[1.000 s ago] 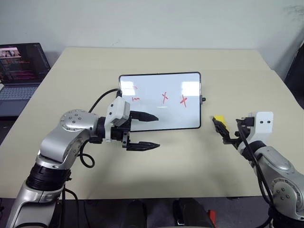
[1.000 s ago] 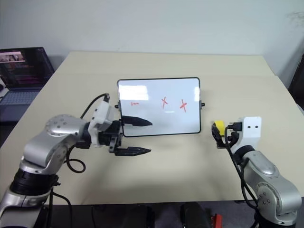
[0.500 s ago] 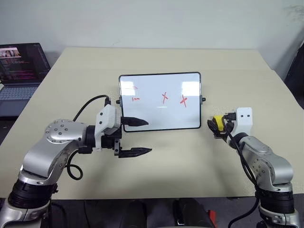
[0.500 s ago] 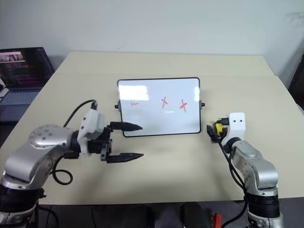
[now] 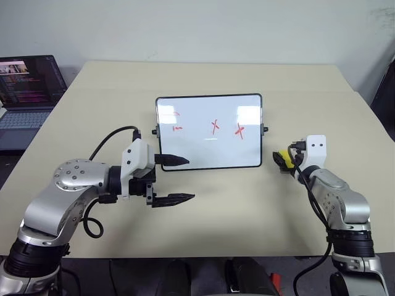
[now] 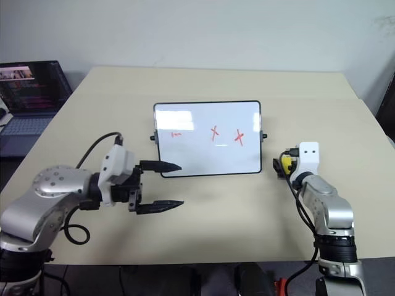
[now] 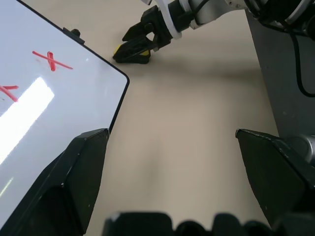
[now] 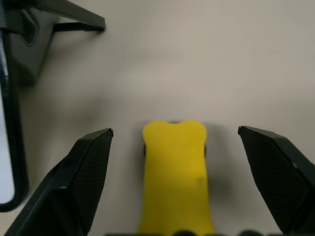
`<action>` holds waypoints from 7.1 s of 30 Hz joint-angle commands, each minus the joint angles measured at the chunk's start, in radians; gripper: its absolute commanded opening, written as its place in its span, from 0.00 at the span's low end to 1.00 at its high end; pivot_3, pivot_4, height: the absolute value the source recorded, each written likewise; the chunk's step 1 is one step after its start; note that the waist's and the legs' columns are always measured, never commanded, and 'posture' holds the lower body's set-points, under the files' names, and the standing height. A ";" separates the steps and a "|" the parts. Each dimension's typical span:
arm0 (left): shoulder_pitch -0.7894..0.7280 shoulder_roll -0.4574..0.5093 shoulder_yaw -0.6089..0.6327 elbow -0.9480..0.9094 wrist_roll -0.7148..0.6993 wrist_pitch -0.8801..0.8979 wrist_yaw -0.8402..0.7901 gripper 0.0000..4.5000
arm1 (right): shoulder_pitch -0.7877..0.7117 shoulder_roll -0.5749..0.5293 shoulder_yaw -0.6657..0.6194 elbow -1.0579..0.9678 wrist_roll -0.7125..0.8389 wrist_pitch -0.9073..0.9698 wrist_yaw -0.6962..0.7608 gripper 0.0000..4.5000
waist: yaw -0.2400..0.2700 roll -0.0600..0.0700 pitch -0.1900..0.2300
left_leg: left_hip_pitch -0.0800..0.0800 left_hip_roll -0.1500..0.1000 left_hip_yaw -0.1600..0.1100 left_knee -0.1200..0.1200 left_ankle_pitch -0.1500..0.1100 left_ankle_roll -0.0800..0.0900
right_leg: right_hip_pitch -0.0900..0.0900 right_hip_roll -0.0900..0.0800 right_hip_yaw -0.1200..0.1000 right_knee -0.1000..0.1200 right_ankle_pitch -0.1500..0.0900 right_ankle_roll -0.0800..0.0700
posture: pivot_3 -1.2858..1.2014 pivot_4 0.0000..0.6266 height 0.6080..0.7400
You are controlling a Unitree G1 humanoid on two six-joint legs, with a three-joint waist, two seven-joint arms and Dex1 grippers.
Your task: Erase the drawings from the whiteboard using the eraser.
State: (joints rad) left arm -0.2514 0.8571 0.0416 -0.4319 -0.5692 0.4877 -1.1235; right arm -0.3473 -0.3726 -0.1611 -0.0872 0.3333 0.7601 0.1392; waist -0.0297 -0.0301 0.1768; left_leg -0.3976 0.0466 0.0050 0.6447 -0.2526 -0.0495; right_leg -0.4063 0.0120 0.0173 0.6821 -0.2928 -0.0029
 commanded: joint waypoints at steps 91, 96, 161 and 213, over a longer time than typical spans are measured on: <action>0.021 0.086 0.233 0.114 0.192 0.138 0.406 1.00 | -0.784 0.326 0.532 0.627 -0.458 -0.629 0.282 0.27 | -0.003 -0.001 -0.001 | 0.000 0.001 -0.001 0.002 0.000 0.000 | -0.006 -0.006 -0.001 0.012 0.000 -0.002 | 0.52 0.24 1.00; 0.019 0.087 0.228 0.107 0.186 0.145 0.392 1.00 | -0.833 0.367 0.495 0.741 -0.442 -0.643 0.307 0.27 | -0.003 -0.001 -0.001 | 0.000 0.001 -0.001 0.001 0.000 0.000 | -0.006 -0.006 -0.001 0.013 0.000 -0.002 | 0.52 0.24 1.00; 0.024 0.058 0.190 0.093 0.196 0.135 0.359 1.00 | -0.781 0.354 0.578 0.859 -0.619 -0.698 0.469 0.27 | -0.004 -0.002 -0.001 | 0.001 0.001 -0.001 0.001 0.001 -0.001 | -0.007 -0.006 -0.001 0.014 0.001 -0.006 | 0.52 0.24 1.00; 0.045 0.072 0.217 0.083 0.193 0.156 0.368 1.00 | -0.823 0.300 0.650 0.913 -0.724 -0.784 0.500 0.27 | -0.003 -0.003 -0.001 | 0.002 0.001 -0.001 0.001 0.001 0.000 | -0.005 -0.005 -0.001 0.014 0.002 -0.008 | 0.52 0.24 1.00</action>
State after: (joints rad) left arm -0.1930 0.9150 0.2296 -0.3421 -0.3783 0.6528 -0.7564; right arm -1.1976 -0.0630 0.4566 0.8299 -0.3772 -0.0371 0.5655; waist -0.0328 -0.0331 0.1756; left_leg -0.3951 0.0480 0.0037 0.6456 -0.2512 -0.0496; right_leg -0.4115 0.0067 0.0162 0.6962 -0.2909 -0.0107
